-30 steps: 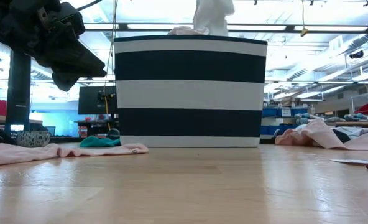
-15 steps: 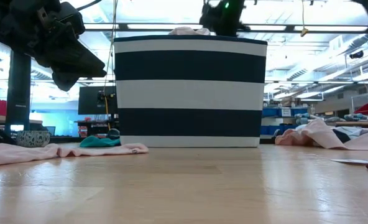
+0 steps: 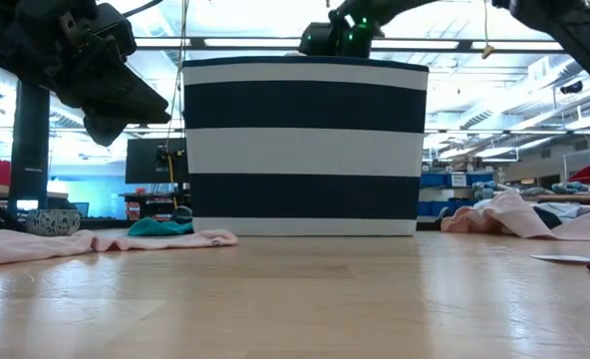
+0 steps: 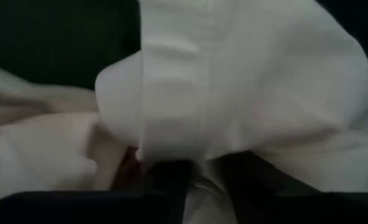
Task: Sort clothes
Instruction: Put the white underwear into the blue laundry bin, then put the white sock into the blue laundry bin
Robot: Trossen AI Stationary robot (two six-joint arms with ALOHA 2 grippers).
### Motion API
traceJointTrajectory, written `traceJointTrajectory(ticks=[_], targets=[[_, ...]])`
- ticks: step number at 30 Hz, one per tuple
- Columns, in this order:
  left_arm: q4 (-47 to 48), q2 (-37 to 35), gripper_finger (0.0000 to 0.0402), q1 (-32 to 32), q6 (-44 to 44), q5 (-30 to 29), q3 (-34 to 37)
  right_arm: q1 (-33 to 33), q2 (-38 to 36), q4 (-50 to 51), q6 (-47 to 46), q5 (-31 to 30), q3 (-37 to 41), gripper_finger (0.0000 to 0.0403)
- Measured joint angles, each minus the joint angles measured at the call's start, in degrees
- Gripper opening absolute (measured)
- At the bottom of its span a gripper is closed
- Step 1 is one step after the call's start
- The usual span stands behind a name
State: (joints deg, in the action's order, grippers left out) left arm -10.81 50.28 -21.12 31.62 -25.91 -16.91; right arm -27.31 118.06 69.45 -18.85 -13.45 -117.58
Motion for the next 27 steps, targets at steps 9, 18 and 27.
traceJointTrajectory(ticks=[9, 18, 27], targets=[[0.0, 0.0, 0.0106, 0.0, 0.0, 0.0, 0.0, -0.4, -1.3, -4.2, 2.3, 1.2, 5.3, 0.0167], [0.1, 0.0, 0.0106, 0.0, -0.1, 0.0, 0.0, 1.4, -15.9, -4.0, 5.4, 1.7, 5.4, 0.0167], [0.0, 0.0, 0.0106, 0.0, -0.1, 0.0, 0.0, 6.6, -32.8, 3.6, 3.6, -5.0, 5.4, 0.0164]])
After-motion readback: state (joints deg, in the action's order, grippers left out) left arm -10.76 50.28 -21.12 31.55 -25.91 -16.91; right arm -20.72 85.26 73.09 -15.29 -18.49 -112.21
